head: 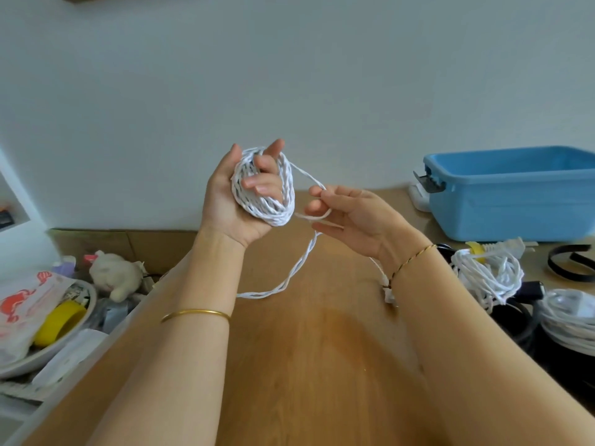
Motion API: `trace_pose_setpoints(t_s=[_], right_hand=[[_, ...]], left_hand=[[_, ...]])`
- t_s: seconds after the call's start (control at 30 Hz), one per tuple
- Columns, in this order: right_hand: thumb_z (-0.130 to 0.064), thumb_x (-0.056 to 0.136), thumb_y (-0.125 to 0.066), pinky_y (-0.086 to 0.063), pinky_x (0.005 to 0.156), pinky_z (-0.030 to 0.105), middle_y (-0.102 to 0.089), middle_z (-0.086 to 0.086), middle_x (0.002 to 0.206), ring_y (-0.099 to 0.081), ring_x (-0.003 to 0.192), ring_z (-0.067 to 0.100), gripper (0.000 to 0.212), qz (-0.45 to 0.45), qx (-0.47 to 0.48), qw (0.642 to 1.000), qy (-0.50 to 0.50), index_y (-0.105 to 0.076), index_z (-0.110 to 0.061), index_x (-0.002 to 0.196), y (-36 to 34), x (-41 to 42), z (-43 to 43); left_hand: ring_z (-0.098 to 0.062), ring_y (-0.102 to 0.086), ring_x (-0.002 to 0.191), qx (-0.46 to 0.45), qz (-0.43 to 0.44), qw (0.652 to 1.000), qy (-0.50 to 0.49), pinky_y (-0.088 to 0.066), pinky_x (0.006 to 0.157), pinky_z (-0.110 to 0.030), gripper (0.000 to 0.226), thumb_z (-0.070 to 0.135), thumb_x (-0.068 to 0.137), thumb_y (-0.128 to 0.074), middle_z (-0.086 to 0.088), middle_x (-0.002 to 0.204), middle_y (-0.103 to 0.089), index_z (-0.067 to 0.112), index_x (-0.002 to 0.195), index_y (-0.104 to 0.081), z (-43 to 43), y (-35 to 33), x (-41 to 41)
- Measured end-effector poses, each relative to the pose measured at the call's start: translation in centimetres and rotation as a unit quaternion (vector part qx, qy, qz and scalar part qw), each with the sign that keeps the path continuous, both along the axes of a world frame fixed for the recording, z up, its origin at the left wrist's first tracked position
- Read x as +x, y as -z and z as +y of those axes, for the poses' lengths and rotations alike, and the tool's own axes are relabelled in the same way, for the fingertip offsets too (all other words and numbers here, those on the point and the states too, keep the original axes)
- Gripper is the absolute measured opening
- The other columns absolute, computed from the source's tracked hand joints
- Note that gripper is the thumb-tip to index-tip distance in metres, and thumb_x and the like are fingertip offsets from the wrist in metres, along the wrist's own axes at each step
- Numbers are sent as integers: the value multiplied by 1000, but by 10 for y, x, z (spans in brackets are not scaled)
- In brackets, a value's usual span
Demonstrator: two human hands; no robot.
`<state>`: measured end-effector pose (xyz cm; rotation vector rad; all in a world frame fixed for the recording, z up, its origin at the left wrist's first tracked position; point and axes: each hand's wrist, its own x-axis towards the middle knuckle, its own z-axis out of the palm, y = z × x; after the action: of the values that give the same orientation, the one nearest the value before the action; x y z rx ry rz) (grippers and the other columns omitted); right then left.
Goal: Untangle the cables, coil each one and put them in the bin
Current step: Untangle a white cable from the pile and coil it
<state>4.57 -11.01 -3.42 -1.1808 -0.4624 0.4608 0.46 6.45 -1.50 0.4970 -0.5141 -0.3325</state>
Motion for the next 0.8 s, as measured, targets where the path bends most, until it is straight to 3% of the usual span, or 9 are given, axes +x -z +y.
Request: trace_pose_setpoints(t_s=[0.1,0.17,0.2,0.27,0.4,0.5,0.6,0.67,0.8], right_hand=[[-8,99,-42,-51,93,38,-57,0,58,-66,75,17,20,67,80,994,-30,-60,-7,90,0,-4,3],[-10,99,-41,-59,73,35,-46,-3,50,-57,51,10,20,113,108,986,-53,-59,-5,90,0,-8,6],[-12,100,-41,-59,58,30,-41,-6,48,-46,41,6,21,97,70,992,-52,-58,-6,92,1,-9,8],[-18,102,-40,-40,40,18,-35,-9,49,-29,37,4,23,-19,-87,996,-29,-60,-9,96,3,-12,10],[-18,99,-45,-36,41,16,-41,-3,54,-31,38,6,22,-209,-312,926,-46,-66,-10,100,-8,-25,14],[-13,96,-47,-42,48,16,-51,-2,48,-38,38,7,22,-278,-403,869,-64,-67,-5,101,-21,-31,12],[-13,94,-50,-36,42,12,-55,0,49,-38,33,5,22,-291,-428,854,-56,-68,-3,99,-30,-34,8],[-13,90,-55,-36,44,13,-57,-1,50,-37,32,4,18,-305,-442,843,-36,-68,-1,95,-34,-35,6],[-12,83,-63,-38,53,20,-58,1,54,-41,39,6,15,-331,-443,833,29,-68,1,77,-39,-32,1]], left_hand=[[-12,-52,41,-36,58,987,-148,-46,44,-21,52,37,98,-40,-7,68,-63,-10,108,-57,-7,-3,0],[-9,-49,40,-55,67,971,-221,-43,43,-17,55,42,99,-35,-4,67,-61,-8,104,-58,-10,-7,-1],[-9,-49,42,-59,68,964,-250,-43,45,-17,55,43,100,-34,-5,69,-61,-7,104,-57,-10,-9,-2],[-12,-52,51,-58,71,944,-316,-47,53,-20,51,42,101,-32,-10,75,-63,-4,100,-56,-8,-11,-2],[-17,-60,71,-36,71,910,-407,-50,71,-32,44,40,103,-31,-14,86,-66,2,97,-51,-9,-10,1],[-16,-62,76,51,75,882,-463,-52,72,-32,39,42,103,-30,-11,90,-66,8,110,-46,-12,-10,4],[-13,-62,65,175,57,837,-515,-51,72,-31,33,38,104,-28,-8,85,-64,12,99,-48,-23,-9,6],[-9,-61,55,294,15,782,-550,-49,68,-30,29,33,105,-29,-6,83,-63,14,92,-47,-29,-5,6],[-4,-59,53,479,-62,669,-566,-47,54,-18,34,27,105,-33,-11,86,-62,-3,110,-48,-33,2,6]])
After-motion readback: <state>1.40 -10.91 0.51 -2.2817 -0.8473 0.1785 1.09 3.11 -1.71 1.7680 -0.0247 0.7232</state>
